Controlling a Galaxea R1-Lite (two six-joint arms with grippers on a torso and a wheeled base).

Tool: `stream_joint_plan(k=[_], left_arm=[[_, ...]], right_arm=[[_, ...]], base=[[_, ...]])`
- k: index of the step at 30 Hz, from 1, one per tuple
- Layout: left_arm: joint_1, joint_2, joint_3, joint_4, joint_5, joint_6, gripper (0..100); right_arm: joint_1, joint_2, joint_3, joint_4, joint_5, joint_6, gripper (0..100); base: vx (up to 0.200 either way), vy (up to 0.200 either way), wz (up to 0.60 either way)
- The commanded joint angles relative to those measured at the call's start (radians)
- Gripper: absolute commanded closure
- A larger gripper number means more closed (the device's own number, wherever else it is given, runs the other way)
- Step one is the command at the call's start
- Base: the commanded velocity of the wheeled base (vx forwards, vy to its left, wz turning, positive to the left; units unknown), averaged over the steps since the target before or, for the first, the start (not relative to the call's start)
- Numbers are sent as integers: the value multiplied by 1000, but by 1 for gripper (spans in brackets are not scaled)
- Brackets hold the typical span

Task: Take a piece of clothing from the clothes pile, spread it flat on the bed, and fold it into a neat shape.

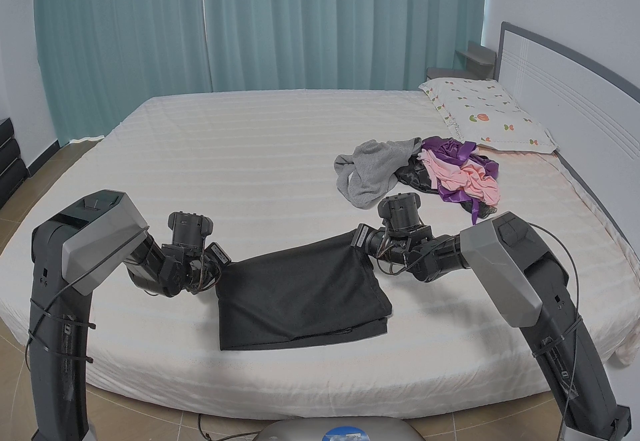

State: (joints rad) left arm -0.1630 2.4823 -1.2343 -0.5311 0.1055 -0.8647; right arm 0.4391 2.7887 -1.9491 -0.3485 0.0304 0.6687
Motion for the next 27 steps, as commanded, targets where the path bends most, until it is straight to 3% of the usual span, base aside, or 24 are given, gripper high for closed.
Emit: stream_joint_plan(k=[1, 8, 9, 10, 20, 25, 27], left_arm=[[0, 3, -4, 0, 0, 0, 100], [0, 3, -5, 6, -1, -2, 100], [0, 3, -5, 6, -1, -2, 100], [0, 3, -5, 6, -1, -2, 0], [5, -6, 6, 3, -9, -8, 0], [20, -37, 21, 2, -27, -68, 0], [34, -82, 55, 5, -76, -106, 0]], right_arm=[[3, 28, -17, 6, -3, 0, 100], [1, 26, -17, 10, -3, 0, 100], [3, 26, -17, 10, -3, -1, 0], [3, 26, -17, 11, -3, -1, 0], [-5, -55, 52, 19, -3, 35, 0], [-10, -216, 309, 2, 19, 58, 0], [-8, -311, 484, -23, 75, 49, 0]], base=[[0, 0, 0], [0, 0, 0], [0, 0, 0], [0, 0, 0], [0, 0, 0], [0, 0, 0], [0, 0, 0]])
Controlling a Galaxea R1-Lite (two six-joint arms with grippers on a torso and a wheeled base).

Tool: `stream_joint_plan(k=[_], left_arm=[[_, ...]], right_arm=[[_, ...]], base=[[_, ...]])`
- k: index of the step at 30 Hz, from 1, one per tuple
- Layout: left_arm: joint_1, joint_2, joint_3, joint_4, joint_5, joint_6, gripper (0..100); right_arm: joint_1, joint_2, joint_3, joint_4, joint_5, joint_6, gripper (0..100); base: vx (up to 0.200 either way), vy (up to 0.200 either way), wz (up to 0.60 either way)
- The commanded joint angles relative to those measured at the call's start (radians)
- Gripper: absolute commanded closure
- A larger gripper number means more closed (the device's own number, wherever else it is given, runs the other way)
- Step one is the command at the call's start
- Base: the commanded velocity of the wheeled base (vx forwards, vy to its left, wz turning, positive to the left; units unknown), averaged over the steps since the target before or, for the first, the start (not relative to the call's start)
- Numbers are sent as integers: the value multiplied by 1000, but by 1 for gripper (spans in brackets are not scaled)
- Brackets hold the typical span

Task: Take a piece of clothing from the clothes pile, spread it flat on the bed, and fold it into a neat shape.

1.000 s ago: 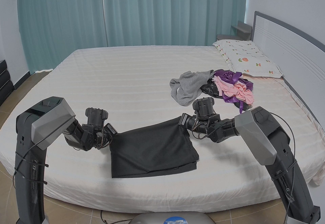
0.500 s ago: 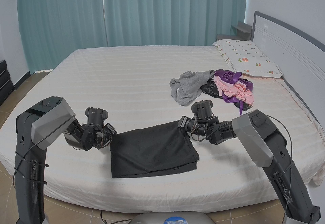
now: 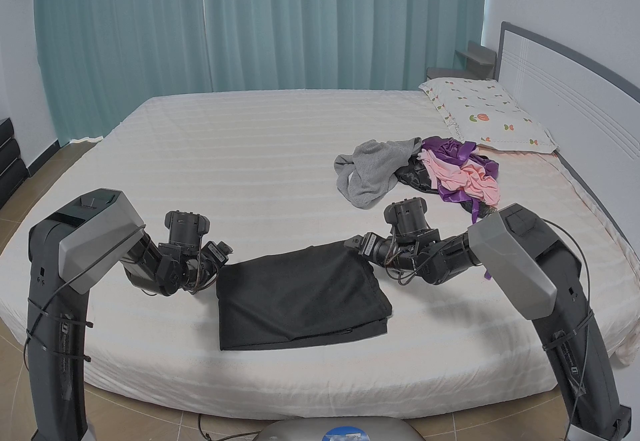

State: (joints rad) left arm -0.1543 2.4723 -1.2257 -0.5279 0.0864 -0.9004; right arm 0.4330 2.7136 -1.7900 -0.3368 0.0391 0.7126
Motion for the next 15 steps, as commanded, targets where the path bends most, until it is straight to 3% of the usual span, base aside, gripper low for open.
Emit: stream_joint_plan(k=[1, 2, 4, 5, 7, 15], left_arm=[[28, -84, 58, 0, -73, -75, 0], [39, -110, 92, -3, -106, -84, 0], [42, -118, 101, -4, -117, -86, 0], [45, -145, 150, -7, -154, -97, 0], [45, -156, 178, -9, -158, -104, 0], [44, -185, 282, -52, -158, -109, 0]], right_arm=[[-2, -258, 365, -42, 79, 4, 0], [-2, -304, 463, -68, 105, 2, 0], [-2, -316, 489, -77, 113, 2, 0], [-3, -356, 607, -145, 142, -7, 0], [-5, -364, 670, -199, 148, -21, 0], [6, -354, 732, -235, 160, -35, 0]], base=[[0, 0, 0], [0, 0, 0], [0, 0, 0], [0, 0, 0], [0, 0, 0], [0, 0, 0]])
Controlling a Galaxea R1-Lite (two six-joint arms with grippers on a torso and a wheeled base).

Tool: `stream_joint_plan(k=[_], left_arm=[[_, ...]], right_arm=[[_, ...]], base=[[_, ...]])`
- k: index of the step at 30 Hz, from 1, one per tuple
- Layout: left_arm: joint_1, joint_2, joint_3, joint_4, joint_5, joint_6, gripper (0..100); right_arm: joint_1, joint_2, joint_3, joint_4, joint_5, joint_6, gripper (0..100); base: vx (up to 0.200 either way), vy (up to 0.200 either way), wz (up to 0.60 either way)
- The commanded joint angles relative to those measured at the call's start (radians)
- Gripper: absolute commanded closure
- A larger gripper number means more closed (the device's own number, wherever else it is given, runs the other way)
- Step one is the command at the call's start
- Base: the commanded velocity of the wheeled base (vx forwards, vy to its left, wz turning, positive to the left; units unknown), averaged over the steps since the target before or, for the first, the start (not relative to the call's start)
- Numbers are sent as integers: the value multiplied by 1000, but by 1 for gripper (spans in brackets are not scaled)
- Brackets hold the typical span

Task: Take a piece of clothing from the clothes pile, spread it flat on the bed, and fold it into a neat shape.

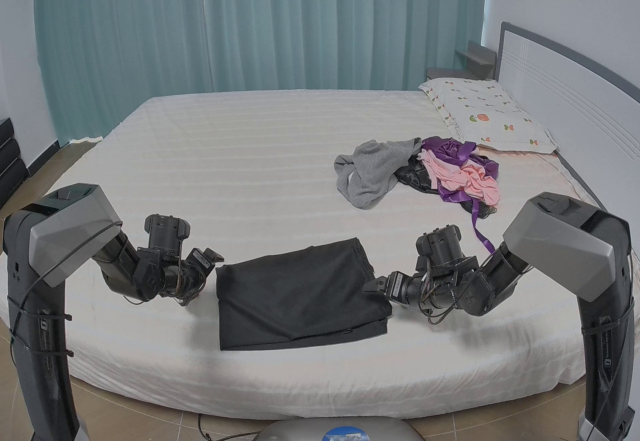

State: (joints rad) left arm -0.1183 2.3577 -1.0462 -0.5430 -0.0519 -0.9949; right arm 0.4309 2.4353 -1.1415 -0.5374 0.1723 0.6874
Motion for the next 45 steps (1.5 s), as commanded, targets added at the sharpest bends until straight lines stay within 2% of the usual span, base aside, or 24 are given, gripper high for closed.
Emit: stream_joint_plan(k=[1, 5, 6, 16, 30, 45], left_arm=[[8, -70, 112, -58, -19, -14, 0], [8, -69, 121, -87, -17, -13, 0], [8, -69, 121, -87, -17, -11, 0], [8, -67, 121, -87, -17, -10, 0], [6, -64, 121, -87, -16, -8, 0], [6, -64, 121, -87, -16, -8, 0]], right_arm=[[9, -75, 78, -33, 30, -9, 0], [12, -65, 68, -26, 33, -9, 0], [11, -67, 68, -26, 35, -11, 100], [11, -76, 83, 22, 36, -52, 100], [5, -114, 105, 65, 35, -59, 100], [5, -136, 118, 106, 32, -103, 100]], base=[[0, 0, 0], [0, 0, 0], [0, 0, 0], [0, 0, 0], [0, 0, 0], [0, 0, 0]])
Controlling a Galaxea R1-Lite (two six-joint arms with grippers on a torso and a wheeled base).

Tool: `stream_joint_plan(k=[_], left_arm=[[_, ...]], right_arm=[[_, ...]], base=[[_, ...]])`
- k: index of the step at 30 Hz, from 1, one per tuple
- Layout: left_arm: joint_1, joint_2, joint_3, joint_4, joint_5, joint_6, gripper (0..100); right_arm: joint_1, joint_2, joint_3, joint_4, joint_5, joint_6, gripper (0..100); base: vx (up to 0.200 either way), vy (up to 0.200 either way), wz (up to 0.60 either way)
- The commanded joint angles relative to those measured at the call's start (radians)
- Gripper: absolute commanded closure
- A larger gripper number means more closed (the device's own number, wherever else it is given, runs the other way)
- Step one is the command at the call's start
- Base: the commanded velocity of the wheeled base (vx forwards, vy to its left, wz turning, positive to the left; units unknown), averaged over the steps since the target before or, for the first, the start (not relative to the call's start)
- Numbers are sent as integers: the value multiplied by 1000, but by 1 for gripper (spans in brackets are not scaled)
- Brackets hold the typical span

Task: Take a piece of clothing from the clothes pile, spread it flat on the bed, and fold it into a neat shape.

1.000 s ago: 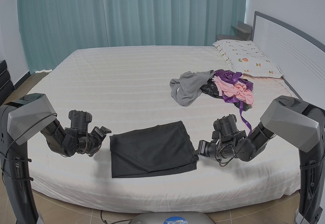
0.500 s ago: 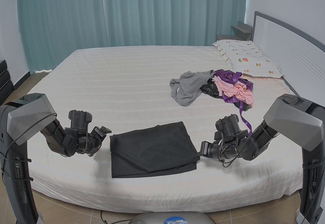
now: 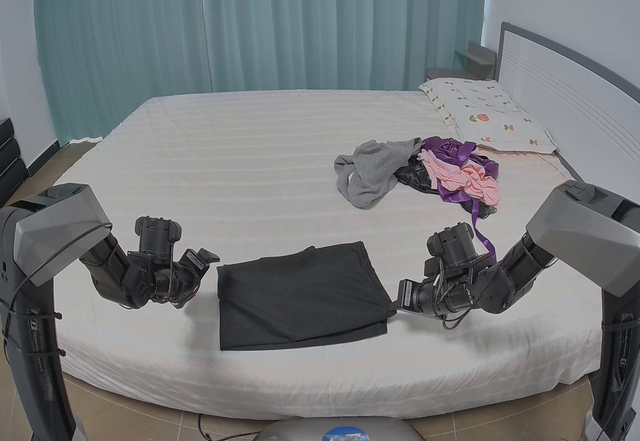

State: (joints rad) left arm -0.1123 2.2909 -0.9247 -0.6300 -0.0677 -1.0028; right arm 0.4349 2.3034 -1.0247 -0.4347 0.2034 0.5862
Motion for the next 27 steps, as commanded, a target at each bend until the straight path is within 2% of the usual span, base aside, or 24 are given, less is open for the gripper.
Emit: stream_joint_plan(k=[1, 14, 15, 21, 25, 27], left_arm=[[0, 2, 0, 0, 0, 0, 0], [0, 4, 0, 0, 0, 1, 0], [0, 4, 0, 0, 0, 1, 0], [0, 4, 0, 0, 0, 1, 0], [-1, 6, 0, 0, 0, 1, 0], [-1, 6, 0, 0, 0, 1, 0]], right_arm=[[-1, -4, 0, 13, 1, -5, 100], [4, 1, -14, 70, -4, -58, 100], [4, 4, -15, 77, -4, -72, 0], [4, 2, -58, 86, 5, -101, 0], [-5, 11, -115, 91, 7, -88, 0], [-21, 65, -238, 116, 10, -34, 0]], base=[[0, 0, 0], [0, 0, 0], [0, 0, 0], [0, 0, 0], [0, 0, 0], [0, 0, 0]])
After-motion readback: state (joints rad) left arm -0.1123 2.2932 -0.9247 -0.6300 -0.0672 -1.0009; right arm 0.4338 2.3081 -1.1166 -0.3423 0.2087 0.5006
